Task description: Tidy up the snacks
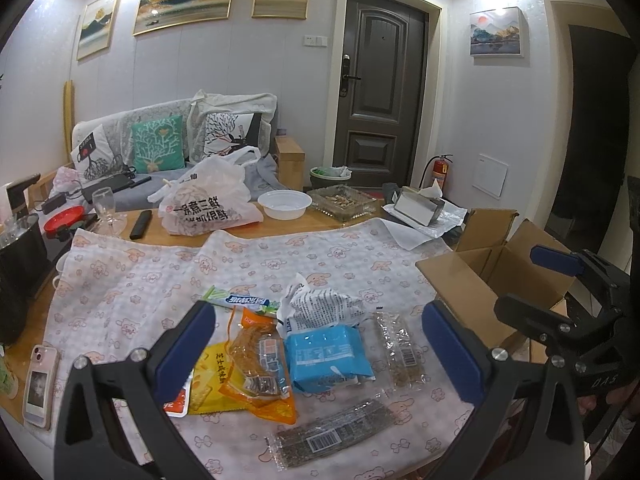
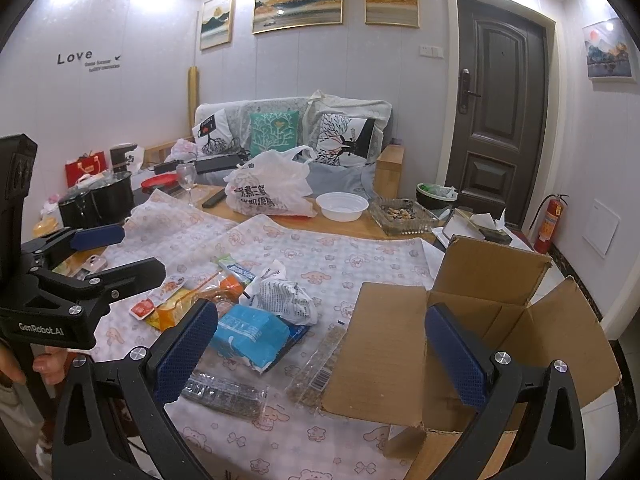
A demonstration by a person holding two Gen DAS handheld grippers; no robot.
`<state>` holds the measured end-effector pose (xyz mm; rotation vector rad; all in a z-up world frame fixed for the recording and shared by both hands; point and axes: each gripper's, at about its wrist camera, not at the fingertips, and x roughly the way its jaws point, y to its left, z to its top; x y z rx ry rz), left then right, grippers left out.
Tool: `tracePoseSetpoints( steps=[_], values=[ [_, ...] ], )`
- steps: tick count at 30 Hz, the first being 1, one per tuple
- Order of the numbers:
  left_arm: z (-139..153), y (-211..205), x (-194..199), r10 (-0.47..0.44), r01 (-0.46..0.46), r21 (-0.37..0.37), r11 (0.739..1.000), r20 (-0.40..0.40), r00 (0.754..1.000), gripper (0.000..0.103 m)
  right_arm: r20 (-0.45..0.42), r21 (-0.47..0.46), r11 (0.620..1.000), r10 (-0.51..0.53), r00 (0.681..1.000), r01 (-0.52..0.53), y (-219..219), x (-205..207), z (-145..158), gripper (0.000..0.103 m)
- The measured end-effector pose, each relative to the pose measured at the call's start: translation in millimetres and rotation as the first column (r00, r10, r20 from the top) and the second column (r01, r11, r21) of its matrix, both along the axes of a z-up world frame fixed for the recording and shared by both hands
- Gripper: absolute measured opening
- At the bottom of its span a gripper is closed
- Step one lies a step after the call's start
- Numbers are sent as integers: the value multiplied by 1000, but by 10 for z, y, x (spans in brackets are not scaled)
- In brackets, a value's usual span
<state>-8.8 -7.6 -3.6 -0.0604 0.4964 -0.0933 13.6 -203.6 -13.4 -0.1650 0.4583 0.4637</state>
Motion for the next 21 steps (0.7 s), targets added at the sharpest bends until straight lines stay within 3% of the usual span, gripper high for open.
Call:
tracePoseSetpoints(
  steps=[21],
  values=[
    [-22, 20, 18, -8, 8, -4, 1000, -2, 1000, 102, -4, 1, 1000, -4, 1000, 4, -10, 2, -15, 103]
  ],
)
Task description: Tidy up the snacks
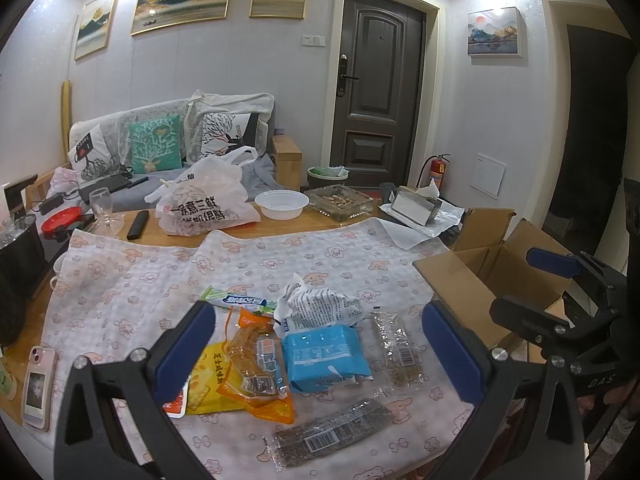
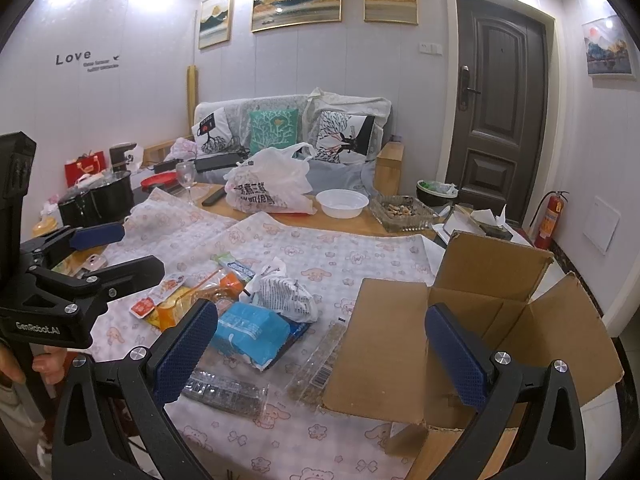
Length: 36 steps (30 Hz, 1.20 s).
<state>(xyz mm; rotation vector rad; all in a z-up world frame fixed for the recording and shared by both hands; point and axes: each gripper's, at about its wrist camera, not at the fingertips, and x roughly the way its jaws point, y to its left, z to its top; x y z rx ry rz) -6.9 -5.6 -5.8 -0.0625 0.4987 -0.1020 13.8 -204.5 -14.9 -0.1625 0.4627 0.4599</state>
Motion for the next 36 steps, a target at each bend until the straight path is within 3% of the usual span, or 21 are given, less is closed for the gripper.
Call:
tracePoseSetpoints(
  steps=[13, 21, 23, 25, 28, 36],
  values=[
    [-43, 37, 19, -2, 2, 7, 1000, -5, 1000, 102, -16, -36, 999, -17, 1000, 17, 90, 0, -147, 103],
    [-42, 287, 101, -50, 49, -40, 998, -27, 998, 102, -32, -29, 996, 89, 995, -90, 336, -20, -122, 103],
    [-39, 373, 132, -80, 78, -62, 995, -20, 997, 102, -43, -41, 992, 117, 992, -119, 459, -15, -136, 97],
    [-46, 456, 175, -94, 92, -65, 994, -22, 995, 102, -60, -75, 986, 147, 987, -152, 615, 18, -177, 80],
    [-95, 554, 266, -111, 109, -52, 993, -30, 993, 102, -120, -125, 969, 200, 972, -214, 849, 110, -290, 72],
    [-450, 833, 554, -116, 109, -73, 991, -100, 988, 102, -275, -209, 934, 228, 934, -289, 1272, 534, -709, 70]
  ],
)
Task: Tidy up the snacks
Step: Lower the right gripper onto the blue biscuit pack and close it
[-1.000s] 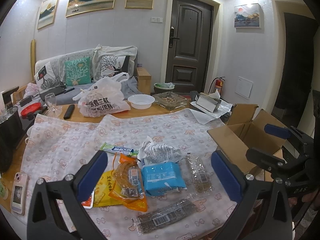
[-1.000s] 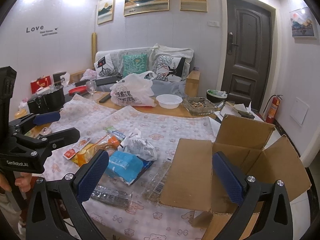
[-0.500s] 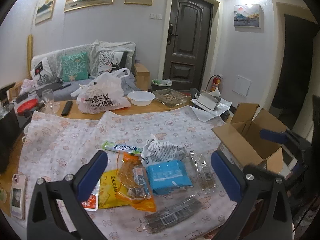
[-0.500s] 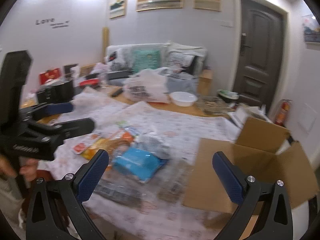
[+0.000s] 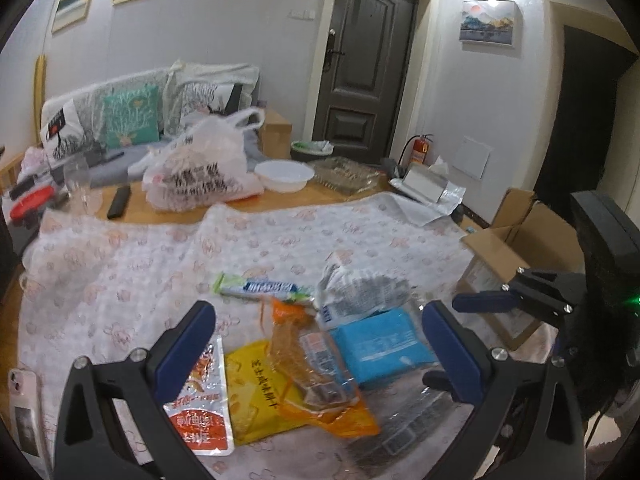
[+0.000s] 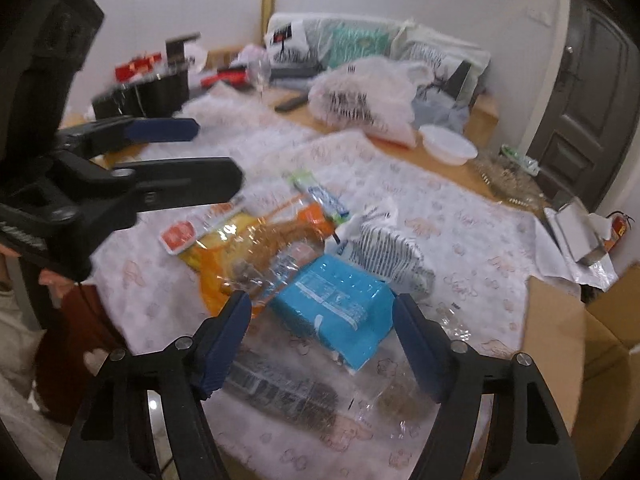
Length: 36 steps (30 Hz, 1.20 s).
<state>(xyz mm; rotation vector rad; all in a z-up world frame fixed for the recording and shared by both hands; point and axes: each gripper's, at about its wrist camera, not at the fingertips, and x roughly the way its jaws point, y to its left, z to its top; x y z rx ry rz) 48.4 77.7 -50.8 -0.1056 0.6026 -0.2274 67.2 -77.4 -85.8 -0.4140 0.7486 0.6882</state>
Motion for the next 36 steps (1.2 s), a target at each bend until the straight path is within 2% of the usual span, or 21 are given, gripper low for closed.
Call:
tracePoseSetpoints(
  steps=[6, 12, 19, 25, 28, 32, 36],
  values=[
    [-331, 158, 210, 3, -6, -32, 999, -76, 997, 102, -87, -49, 999, -7, 996, 3, 141, 381, -300, 70],
    [-478, 267, 299, 7, -13, -60, 998, -103, 995, 102, -106, -60, 998, -16, 994, 10, 203, 603, -422, 73],
    [-595, 270, 373, 17, -27, -65, 998, -153, 988, 102, -191, 14, 999, -41, 981, 44, 182, 821, -515, 81],
    [-627, 244, 368, 15, -28, -73, 997, -168, 986, 102, -231, -8, 998, -60, 971, 60, 111, 658, -465, 81],
    [-634, 220, 366, 4, -19, -86, 996, -175, 985, 102, -264, -35, 999, -37, 964, 28, 54, 534, -456, 81],
    [-644, 165, 375, -34, 13, -115, 993, -188, 982, 102, -249, -111, 994, -31, 968, 3, 89, 487, -524, 81],
    [-665, 116, 382, -69, 42, -130, 991, -203, 977, 102, -250, -123, 992, -25, 968, -6, 147, 548, -616, 80]
  ],
)
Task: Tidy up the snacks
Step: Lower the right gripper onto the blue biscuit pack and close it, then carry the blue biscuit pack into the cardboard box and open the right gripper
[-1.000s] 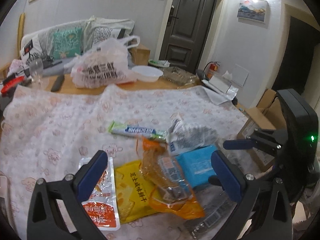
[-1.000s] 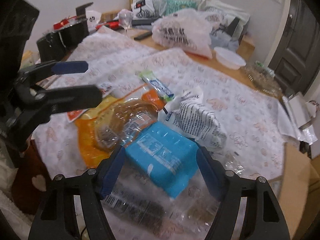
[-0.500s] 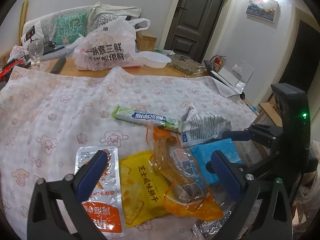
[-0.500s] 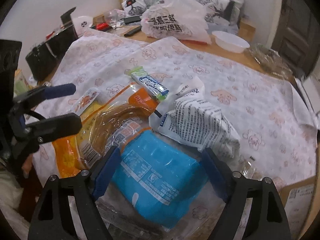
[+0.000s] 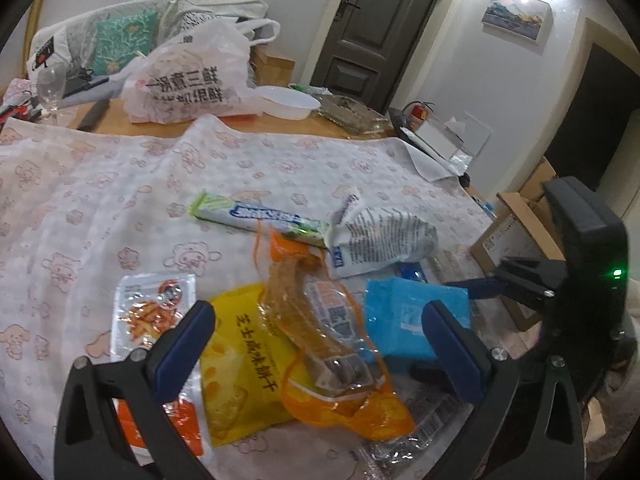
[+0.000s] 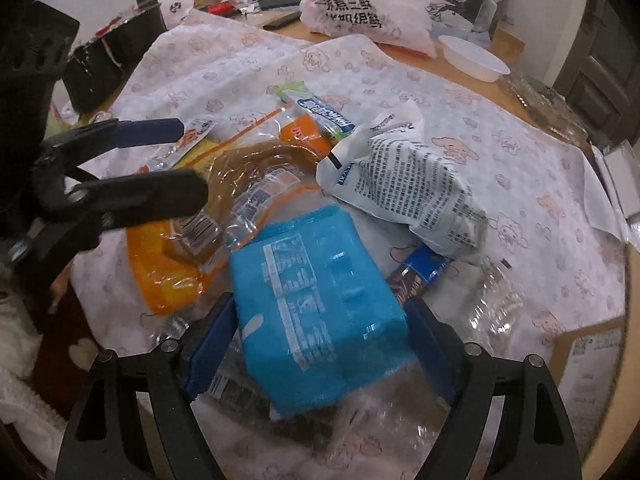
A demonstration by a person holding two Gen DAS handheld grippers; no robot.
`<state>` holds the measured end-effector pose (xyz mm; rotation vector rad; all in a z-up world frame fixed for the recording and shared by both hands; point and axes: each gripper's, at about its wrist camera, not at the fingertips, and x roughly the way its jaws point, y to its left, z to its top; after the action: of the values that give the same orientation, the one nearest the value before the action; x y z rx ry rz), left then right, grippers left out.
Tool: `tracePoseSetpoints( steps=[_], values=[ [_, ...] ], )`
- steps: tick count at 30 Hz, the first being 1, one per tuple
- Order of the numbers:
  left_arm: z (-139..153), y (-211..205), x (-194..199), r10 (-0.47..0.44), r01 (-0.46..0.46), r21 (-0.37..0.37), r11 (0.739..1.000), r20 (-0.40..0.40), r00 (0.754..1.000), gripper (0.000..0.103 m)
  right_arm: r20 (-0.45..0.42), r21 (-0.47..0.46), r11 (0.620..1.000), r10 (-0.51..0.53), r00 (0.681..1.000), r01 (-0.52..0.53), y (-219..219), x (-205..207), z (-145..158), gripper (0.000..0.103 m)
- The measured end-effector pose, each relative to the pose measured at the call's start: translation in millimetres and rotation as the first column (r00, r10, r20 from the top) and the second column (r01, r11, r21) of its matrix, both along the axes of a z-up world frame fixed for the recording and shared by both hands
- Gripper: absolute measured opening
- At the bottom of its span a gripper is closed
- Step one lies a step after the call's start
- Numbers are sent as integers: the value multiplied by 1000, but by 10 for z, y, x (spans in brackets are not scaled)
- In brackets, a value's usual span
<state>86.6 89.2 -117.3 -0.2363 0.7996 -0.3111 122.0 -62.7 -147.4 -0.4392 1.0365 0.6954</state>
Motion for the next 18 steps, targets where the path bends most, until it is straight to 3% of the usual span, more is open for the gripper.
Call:
tracePoseSetpoints(
  steps=[5, 11, 18],
  values=[
    [-13, -23, 4, -13, 13, -14, 1000, -7, 1000, 102, -11, -11, 1000, 13, 1000, -13, 40, 39, -52, 80],
    [6, -110, -5, -64, 64, -31, 997, -11, 998, 102, -32, -58, 998, 10, 999, -12, 42, -26, -56, 70],
    [83, -189, -33, -127, 125, -101, 987, -12, 992, 102, 24, -21, 998, -53, 998, 54, -63, -111, 71, 65]
  ],
)
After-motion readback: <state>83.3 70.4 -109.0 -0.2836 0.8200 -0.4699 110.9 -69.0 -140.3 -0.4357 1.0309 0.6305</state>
